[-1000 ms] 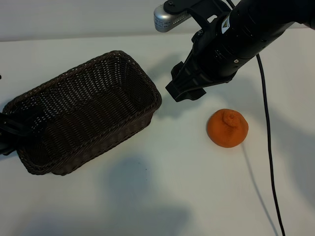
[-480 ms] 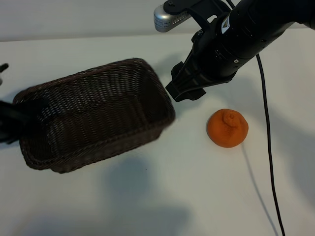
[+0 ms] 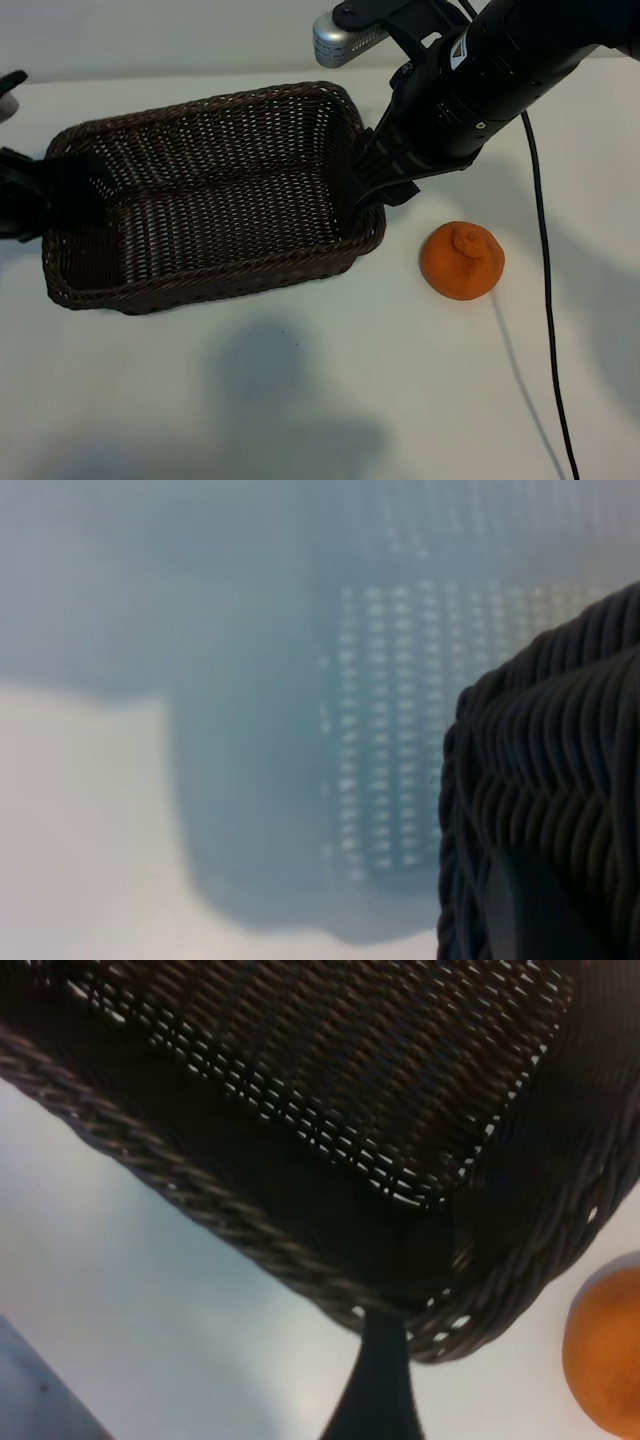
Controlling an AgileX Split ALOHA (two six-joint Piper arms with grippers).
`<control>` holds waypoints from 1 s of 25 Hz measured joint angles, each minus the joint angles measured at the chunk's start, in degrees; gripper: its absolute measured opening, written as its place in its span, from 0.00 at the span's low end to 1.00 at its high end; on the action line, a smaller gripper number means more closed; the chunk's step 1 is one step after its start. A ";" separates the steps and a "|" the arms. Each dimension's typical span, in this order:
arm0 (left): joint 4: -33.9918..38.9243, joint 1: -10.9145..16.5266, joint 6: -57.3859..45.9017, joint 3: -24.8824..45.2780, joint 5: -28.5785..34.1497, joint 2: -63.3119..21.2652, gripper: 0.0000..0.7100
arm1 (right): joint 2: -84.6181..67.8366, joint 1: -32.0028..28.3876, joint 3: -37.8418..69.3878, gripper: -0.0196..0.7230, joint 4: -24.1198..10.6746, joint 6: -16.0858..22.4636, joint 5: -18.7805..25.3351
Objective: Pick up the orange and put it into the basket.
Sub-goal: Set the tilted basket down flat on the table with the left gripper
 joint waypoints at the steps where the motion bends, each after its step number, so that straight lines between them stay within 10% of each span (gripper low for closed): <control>1: 0.37 0.00 0.46 -0.60 0.44 0.05 0.21 | 0.00 0.00 0.00 0.82 0.03 0.00 0.14; 16: 4.23 -0.34 2.54 -18.33 6.55 14.03 0.21 | 0.00 0.00 0.00 0.82 0.32 0.00 0.67; 25: 3.49 -7.74 3.08 -24.17 6.37 22.32 0.21 | 0.00 0.00 0.00 0.82 0.36 0.00 0.67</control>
